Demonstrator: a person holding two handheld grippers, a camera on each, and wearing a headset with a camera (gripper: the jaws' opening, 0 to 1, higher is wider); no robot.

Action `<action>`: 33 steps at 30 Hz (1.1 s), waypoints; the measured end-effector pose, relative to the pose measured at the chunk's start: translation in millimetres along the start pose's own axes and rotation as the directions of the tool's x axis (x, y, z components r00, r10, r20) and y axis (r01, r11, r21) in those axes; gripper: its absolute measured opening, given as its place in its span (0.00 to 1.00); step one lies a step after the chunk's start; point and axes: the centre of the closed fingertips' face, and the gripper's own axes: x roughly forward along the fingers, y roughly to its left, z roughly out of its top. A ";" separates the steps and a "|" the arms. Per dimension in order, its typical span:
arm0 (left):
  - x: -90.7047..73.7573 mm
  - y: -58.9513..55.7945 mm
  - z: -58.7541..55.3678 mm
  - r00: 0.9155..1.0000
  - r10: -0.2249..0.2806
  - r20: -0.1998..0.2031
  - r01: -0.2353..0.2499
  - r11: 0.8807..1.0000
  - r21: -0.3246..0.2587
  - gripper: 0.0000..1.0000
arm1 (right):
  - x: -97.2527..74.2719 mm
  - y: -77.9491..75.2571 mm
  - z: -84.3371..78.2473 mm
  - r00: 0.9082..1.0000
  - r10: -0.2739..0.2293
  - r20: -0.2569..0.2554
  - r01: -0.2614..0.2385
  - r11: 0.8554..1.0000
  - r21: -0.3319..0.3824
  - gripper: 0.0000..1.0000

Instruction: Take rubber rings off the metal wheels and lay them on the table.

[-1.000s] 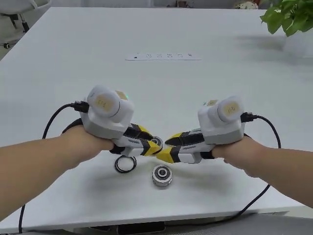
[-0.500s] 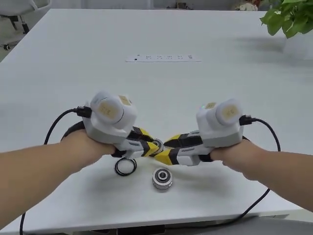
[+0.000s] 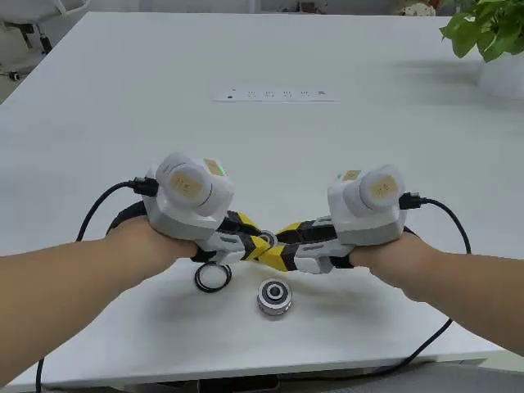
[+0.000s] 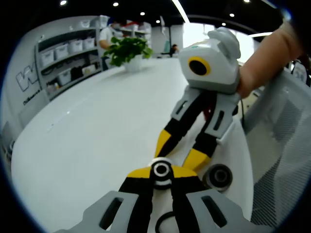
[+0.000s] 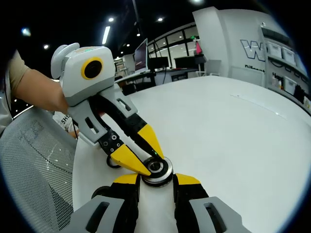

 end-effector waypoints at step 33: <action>0.7 3.7 -0.9 1.000 0.008 0.029 -0.008 1.000 -0.019 0.14 | -8.7 -8.5 -10.4 1.000 -0.016 -0.023 0.016 1.000 0.018 0.00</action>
